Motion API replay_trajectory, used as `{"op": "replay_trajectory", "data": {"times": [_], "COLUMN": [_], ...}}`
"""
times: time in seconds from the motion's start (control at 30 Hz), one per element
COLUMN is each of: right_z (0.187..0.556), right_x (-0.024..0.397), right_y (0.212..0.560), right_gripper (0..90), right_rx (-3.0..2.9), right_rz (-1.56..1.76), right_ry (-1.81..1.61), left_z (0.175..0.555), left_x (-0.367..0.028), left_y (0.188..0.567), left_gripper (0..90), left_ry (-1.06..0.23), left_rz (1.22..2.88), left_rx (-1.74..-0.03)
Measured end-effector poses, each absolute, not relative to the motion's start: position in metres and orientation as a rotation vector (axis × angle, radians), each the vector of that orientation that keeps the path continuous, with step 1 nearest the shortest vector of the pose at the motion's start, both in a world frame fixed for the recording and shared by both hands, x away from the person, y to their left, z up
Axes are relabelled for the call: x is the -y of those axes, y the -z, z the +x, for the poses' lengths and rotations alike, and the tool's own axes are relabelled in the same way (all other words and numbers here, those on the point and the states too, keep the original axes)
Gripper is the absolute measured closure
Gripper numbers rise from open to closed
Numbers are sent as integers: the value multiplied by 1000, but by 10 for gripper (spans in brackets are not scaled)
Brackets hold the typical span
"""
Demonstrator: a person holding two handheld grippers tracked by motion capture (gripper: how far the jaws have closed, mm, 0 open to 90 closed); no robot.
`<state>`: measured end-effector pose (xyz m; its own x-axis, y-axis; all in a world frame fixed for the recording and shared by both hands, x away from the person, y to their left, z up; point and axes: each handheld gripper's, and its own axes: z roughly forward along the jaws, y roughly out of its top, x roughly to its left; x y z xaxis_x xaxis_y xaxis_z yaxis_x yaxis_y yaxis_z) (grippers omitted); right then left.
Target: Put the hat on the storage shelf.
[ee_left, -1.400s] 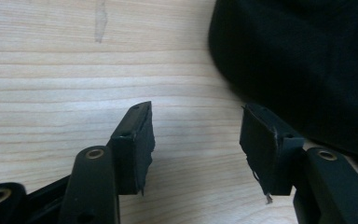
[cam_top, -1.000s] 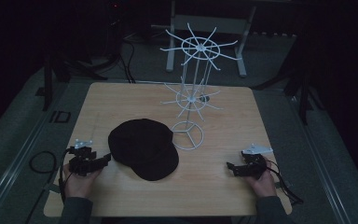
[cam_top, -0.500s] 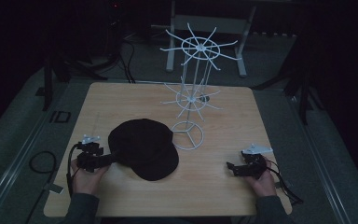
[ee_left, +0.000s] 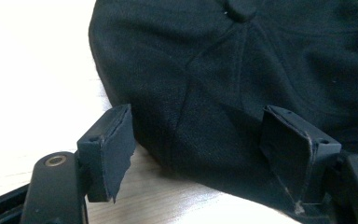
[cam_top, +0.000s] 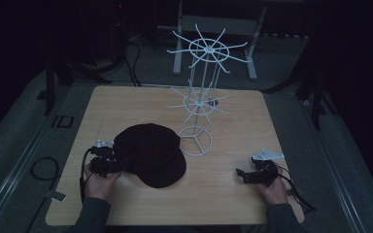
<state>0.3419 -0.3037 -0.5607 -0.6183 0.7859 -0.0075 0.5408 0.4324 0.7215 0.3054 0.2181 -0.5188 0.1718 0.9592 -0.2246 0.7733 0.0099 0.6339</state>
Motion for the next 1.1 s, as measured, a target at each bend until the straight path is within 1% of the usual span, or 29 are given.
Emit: {"op": "replay_trajectory", "data": {"times": [0.27,0.53,0.63,0.8,0.97,1.1], "right_z": [342,342,342,342,342,342], "right_x": [304,304,304,304,304,304], "right_y": [561,561,561,561,561,561], "right_gripper": [134,134,134,134,134,134], "right_rx": [-2347,-2347,-2347,-2347,-2347,-2347], "right_rz": [1135,1136,1135,1135,1135,1136], "right_ry": [-995,-996,-995,-995,-995,-995], "left_z": [317,329,332,336,339,341], "left_x": [-218,-214,-212,-210,-213,-219], "left_y": [528,540,542,541,541,540], "left_gripper": [285,351,400,518,634,712], "left_ry": [-343,-301,-310,-330,-345,-329], "left_rz": [1798,1812,1811,1822,1828,1836], "left_rx": [-1699,-1768,-1777,-1796,-1804,-1800]}}
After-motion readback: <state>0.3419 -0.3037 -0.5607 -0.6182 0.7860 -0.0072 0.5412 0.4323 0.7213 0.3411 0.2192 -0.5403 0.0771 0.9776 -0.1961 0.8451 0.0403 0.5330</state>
